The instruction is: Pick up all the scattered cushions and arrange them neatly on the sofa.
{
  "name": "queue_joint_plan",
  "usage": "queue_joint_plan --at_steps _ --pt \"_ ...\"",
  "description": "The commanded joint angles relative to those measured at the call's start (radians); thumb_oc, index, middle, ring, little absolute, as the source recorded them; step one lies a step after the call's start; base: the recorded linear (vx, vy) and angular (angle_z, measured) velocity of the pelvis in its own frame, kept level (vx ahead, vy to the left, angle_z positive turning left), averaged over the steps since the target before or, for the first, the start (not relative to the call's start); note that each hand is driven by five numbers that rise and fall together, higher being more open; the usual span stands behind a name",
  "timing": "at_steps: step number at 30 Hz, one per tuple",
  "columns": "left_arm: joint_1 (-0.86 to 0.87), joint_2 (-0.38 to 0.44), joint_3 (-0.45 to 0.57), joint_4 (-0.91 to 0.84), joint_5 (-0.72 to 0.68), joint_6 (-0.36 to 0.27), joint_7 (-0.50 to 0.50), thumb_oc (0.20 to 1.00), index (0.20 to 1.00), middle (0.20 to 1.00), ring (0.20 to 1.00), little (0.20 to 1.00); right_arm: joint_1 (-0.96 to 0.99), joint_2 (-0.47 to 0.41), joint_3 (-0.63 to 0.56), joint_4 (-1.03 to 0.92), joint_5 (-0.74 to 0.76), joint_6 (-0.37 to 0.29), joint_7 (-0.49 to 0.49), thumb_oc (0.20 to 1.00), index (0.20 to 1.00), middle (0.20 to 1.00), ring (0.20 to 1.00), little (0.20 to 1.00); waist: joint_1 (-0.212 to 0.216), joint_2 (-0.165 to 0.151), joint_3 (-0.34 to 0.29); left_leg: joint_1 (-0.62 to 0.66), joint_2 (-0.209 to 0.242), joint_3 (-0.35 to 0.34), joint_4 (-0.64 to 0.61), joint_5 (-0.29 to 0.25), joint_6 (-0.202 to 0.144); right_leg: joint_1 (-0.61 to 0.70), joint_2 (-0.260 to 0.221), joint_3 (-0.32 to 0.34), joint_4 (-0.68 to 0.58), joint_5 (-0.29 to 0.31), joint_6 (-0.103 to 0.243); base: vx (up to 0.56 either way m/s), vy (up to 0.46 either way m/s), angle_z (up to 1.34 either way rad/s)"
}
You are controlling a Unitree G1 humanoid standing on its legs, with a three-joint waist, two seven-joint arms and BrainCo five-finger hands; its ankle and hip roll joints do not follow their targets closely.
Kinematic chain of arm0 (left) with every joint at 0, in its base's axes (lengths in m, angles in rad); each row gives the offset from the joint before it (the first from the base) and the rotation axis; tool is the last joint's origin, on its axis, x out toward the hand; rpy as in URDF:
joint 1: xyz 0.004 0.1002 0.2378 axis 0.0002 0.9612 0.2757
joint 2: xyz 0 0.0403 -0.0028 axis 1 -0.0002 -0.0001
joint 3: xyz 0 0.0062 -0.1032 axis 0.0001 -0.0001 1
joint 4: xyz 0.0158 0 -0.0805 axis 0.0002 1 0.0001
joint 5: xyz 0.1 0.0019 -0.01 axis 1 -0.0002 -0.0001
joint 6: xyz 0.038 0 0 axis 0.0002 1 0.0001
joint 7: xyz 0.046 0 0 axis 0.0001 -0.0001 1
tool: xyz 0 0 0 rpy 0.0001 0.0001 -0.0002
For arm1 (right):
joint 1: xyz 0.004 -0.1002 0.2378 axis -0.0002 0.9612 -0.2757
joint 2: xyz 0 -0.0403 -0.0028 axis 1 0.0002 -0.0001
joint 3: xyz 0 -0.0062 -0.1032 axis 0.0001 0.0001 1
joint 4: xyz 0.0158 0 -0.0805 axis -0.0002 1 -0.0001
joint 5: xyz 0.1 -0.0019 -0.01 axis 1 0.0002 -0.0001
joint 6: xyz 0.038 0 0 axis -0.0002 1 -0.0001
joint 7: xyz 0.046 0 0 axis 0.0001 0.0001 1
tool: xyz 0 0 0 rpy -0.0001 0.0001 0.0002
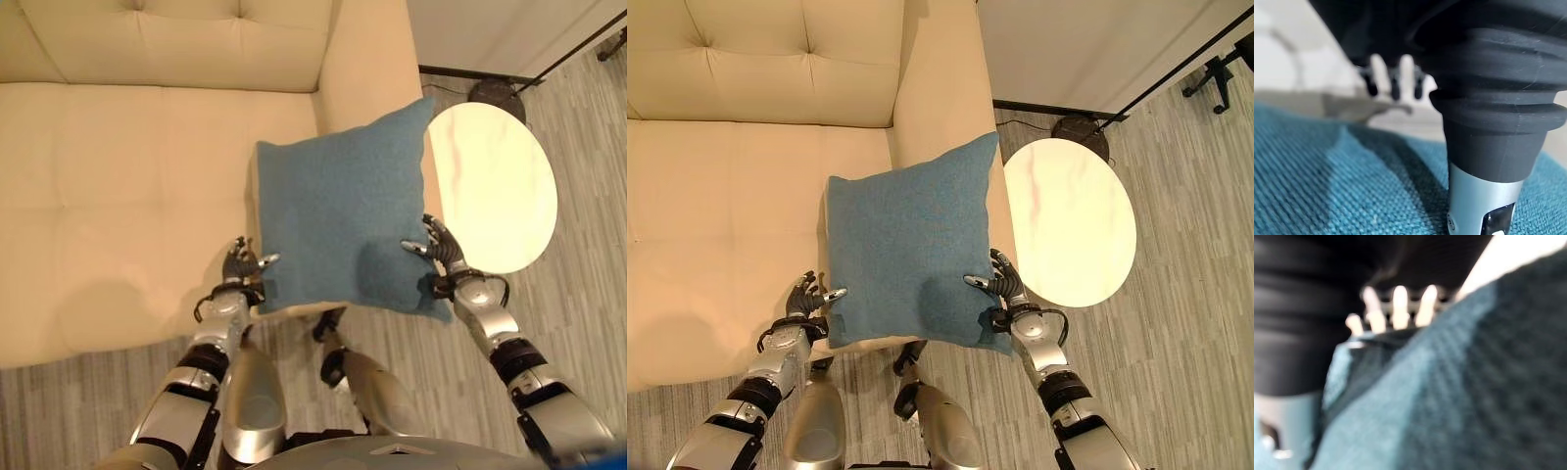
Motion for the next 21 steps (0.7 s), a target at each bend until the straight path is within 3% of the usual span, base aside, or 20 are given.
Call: queue_joint_plan --at_steps 1,9,18,19,20,21 --pt "-0.051 0.0 -0.055 -0.026 -0.015 -0.042 0.018 1.0 1.0 1.0 1.0 1.0 -0.036 -0.009 0.031 -0.044 -0.017 -0.03 -0.02 1.0 1.0 1.0 1.0 1.0 0.007 -0.004 -0.019 -0.08 -0.005 0.074 0.011 0.064 -0.021 0.035 -0.045 0.016 0.057 -0.039 0.128 -0.04 0.002 -0.05" --pt "-0.108 -0.026 -0.075 -0.029 -0.065 -0.051 0.019 1.0 1.0 1.0 1.0 1.0 -0.083 -0.013 0.047 -0.087 -0.013 -0.039 -0.035 1.0 1.0 1.0 1.0 1.0 -0.007 -0.026 0.014 -0.138 -0.003 0.071 0.04 0.065 -0.021 -0.018 -0.044 0.024 0.067 -0.025 0.126 -0.03 -0.01 0.0" --pt "-0.119 -0.186 -0.116 -0.1 -0.329 -0.086 0.013 1.0 1.0 1.0 1.0 1.0 -0.11 0.065 0.093 -0.148 0.025 -0.06 -0.064 1.0 1.0 1.0 1.0 1.0 -0.021 -0.029 0.026 -0.151 0.004 0.069 0.049 0.063 -0.022 -0.036 -0.035 0.04 0.058 -0.014 0.123 0.0 -0.01 -0.03" --pt "-0.117 -0.196 -0.12 -0.107 -0.346 -0.09 0.011 0.708 0.708 0.708 0.708 0.708 -0.109 0.069 0.096 -0.154 0.029 -0.062 -0.064 0.567 0.567 0.567 0.567 0.567 -0.021 -0.028 0.027 -0.148 0.003 0.069 0.047 0.063 -0.022 -0.034 -0.035 0.042 0.058 -0.014 0.124 -0.01 -0.014 -0.04" --pt "-0.116 -0.206 -0.121 -0.113 -0.367 -0.093 0.01 0.57 0.57 0.57 0.57 0.57 -0.108 0.075 0.102 -0.158 0.031 -0.064 -0.067 0.504 0.504 0.504 0.504 0.504 -0.021 -0.025 0.027 -0.144 0.003 0.069 0.044 0.064 -0.022 -0.032 -0.035 0.043 0.058 -0.014 0.124 -0.01 -0.008 -0.04" --pt "-0.116 -0.212 -0.122 -0.119 -0.378 -0.1 0.016 0.2 0.2 0.2 0.2 0.2 -0.107 0.077 0.104 -0.163 0.03 -0.067 -0.069 0.203 0.203 0.203 0.203 0.203 -0.021 -0.021 0.027 -0.141 0.003 0.069 0.041 0.065 -0.023 -0.03 -0.035 0.044 0.057 -0.015 0.124 0.0 0.0 0.0"
